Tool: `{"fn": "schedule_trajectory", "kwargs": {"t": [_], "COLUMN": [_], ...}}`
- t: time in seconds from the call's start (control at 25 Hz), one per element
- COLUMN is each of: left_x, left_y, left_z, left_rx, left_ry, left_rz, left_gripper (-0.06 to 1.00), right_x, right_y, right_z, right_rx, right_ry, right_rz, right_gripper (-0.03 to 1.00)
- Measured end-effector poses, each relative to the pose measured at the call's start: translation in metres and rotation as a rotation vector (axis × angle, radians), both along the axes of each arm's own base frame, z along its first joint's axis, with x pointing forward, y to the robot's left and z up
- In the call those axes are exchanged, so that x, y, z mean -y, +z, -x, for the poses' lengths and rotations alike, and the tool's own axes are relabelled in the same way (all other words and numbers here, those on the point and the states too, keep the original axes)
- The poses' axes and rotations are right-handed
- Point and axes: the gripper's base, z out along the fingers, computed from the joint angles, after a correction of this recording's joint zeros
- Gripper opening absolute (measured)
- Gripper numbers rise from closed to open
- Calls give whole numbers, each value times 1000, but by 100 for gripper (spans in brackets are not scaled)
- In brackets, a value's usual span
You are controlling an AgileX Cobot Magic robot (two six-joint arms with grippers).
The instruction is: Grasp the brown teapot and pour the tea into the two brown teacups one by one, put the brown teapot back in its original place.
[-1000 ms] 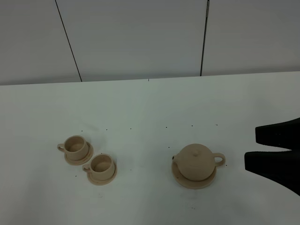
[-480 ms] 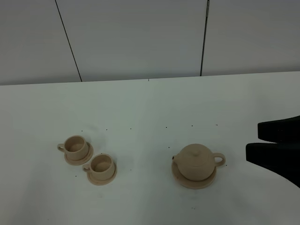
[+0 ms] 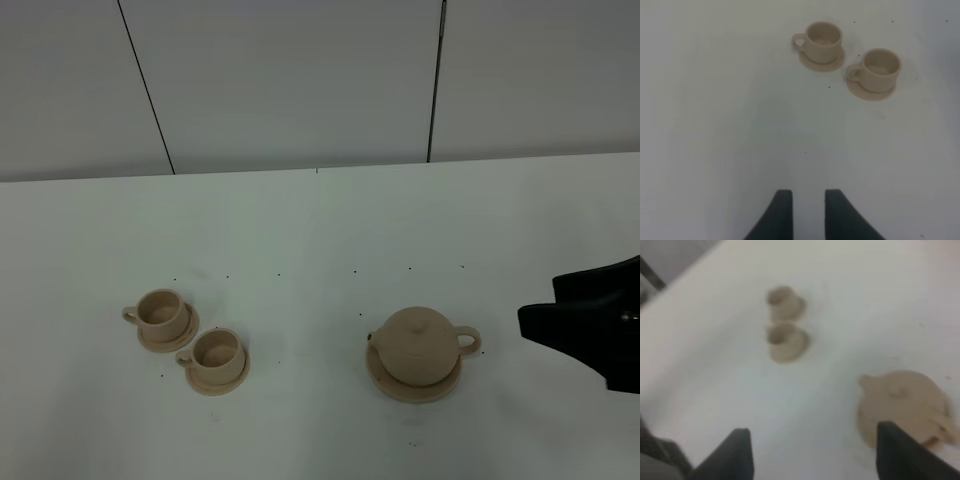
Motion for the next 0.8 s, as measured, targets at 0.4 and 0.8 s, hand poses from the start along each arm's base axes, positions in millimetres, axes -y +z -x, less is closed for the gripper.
{"fn": "schedule_trajectory", "kwargs": {"t": [0.4, 0.8], "left_x": [0, 0], "left_y": [0, 0], "left_z": [0, 0], "left_rx": [0, 0], "left_ry": [0, 0], "left_rz": [0, 0], "left_gripper": [23, 23], "right_x": [-48, -53], "right_y": [-63, -43], "right_z": [-44, -62], "right_rx": [74, 221], "right_ry": [27, 90], "right_rz": [273, 369], "right_gripper": [51, 51]}}
